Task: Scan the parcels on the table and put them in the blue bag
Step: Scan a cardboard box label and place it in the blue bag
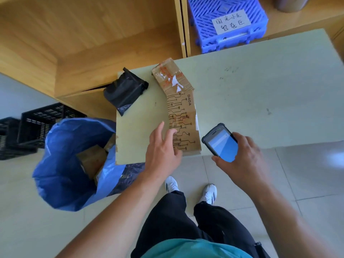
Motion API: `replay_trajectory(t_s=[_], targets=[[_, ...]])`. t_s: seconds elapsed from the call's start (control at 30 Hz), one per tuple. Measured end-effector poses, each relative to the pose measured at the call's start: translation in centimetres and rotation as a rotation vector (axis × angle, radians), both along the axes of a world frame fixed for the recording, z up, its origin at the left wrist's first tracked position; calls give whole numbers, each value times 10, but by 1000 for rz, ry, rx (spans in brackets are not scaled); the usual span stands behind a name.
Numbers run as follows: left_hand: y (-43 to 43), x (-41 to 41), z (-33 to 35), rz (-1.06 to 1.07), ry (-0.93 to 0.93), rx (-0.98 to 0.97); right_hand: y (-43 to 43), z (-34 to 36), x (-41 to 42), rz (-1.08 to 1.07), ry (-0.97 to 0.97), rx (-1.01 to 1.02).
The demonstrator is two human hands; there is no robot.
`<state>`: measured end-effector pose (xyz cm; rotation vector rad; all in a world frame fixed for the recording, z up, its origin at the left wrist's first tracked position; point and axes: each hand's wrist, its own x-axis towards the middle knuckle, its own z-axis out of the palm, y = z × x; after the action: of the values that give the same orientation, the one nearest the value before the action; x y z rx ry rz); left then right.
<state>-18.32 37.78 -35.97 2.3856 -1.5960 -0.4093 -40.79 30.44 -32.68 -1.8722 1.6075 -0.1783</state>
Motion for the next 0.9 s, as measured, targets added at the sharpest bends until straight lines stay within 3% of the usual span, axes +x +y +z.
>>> replay_trajectory(t_s=[0.13,0.37,0.63,0.9], targets=[[-22,-18,0,63,-88,-41,0,-1,3,7,5,-19],[-48,-37,-4,146,-20,198,3,-3,-3,-55,-9,-24],[-41,-4,10,175,35,392,9,-2,-8,-81,-19,0],[-26,-8,1,183,-17,363,16,-2,-1,-41,23,-2]])
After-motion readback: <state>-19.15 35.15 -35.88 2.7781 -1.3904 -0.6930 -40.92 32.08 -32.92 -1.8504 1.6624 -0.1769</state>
